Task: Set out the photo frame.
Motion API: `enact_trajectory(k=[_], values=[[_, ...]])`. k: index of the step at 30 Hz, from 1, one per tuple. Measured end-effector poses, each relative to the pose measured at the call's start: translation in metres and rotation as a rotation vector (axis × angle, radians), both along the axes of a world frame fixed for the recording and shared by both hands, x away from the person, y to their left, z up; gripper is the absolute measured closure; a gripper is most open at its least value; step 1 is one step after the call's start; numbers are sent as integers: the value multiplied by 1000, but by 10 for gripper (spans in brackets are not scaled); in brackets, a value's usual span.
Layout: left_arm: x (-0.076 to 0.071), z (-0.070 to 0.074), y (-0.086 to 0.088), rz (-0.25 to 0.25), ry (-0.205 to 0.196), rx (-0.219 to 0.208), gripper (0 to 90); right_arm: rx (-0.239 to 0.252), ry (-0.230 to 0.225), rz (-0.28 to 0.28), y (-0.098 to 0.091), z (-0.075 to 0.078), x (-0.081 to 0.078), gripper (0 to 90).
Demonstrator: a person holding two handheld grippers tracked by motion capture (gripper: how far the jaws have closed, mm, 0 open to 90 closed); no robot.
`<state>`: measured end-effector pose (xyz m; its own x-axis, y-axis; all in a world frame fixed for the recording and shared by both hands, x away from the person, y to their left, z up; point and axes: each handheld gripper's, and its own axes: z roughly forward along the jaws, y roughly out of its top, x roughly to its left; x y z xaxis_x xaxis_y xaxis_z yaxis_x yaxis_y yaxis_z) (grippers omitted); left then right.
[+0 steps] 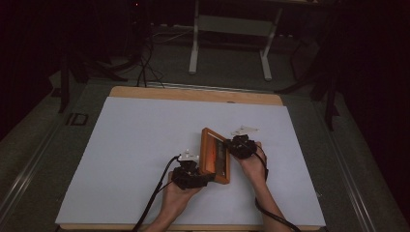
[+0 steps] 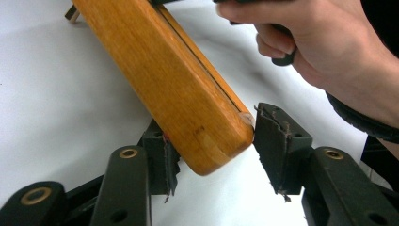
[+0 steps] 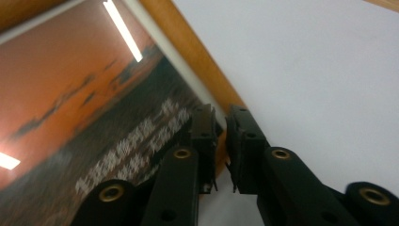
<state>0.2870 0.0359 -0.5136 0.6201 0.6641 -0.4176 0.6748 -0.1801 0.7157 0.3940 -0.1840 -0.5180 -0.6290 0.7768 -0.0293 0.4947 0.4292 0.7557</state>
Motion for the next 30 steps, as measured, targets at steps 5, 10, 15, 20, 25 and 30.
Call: enact_trajectory(k=[5, 10, 15, 20, 25, 30], values=[[2, 2, -2, 16, -7, 20, 582, 13, 8, 4, -8, -1, -4, 782], [4, 4, -3, 17, -13, 27, 589, 3, 6, 8, -8, -1, -4, 805], [8, 3, -3, 49, -6, 0, 536, -5, 4, 8, -6, 0, -4, 891], [10, 7, -6, 66, -14, -14, 518, 7, 2, -1, -8, -1, -4, 899], [10, 15, -15, 91, -42, -14, 533, 13, 3, -13, -10, -2, -6, 900], [9, 23, -24, 98, -81, 38, 553, -12, 2, -21, -14, -3, -8, 900]])
